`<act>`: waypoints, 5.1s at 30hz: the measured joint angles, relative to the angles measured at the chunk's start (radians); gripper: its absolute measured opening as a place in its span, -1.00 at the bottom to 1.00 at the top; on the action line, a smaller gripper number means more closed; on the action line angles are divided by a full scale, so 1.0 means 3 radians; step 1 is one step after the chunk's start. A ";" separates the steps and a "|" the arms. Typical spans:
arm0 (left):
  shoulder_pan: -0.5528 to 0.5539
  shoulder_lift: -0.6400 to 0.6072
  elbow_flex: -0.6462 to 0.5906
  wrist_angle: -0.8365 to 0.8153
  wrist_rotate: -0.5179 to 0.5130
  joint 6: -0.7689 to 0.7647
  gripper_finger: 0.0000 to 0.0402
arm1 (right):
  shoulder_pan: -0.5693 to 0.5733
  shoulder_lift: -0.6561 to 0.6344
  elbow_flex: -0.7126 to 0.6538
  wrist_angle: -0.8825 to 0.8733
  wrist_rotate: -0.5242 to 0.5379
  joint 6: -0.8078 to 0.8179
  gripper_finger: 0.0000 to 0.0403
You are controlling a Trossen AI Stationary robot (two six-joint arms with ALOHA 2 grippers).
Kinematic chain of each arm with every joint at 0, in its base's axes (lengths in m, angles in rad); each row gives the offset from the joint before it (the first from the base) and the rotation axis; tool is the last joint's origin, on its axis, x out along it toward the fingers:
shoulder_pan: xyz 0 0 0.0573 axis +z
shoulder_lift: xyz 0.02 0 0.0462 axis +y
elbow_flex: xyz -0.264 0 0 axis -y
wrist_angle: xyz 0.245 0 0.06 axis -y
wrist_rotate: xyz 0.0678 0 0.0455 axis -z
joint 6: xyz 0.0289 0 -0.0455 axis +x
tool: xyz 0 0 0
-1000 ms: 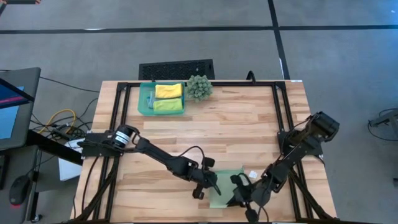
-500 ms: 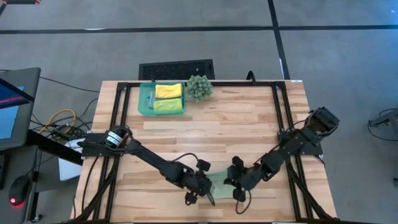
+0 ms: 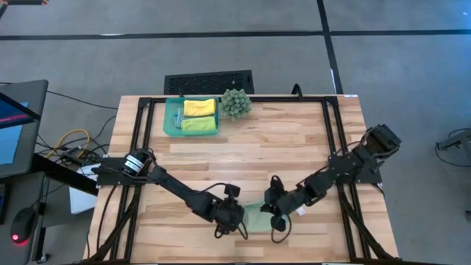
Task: Fold microfiber towels
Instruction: Fold the green microfiber cloth, then put the folded green microfiber cloth into the blue bin
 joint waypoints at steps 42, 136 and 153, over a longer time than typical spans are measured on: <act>0.0001 -0.0032 -0.0254 0.0416 -0.0030 -0.0024 -0.80 | -0.0462 -0.0166 0.0001 0.0153 -0.0099 -0.0340 -0.06; 0.0076 -0.0280 -0.0765 0.1748 0.0859 -0.0408 -0.80 | -0.0337 0.0053 0.0032 -0.0527 0.0005 0.0108 -0.01; 0.0041 -0.0174 -0.0376 0.0949 0.0459 -0.0468 -0.80 | -0.0633 0.0464 0.0052 -0.0243 -0.1108 -0.0432 0.42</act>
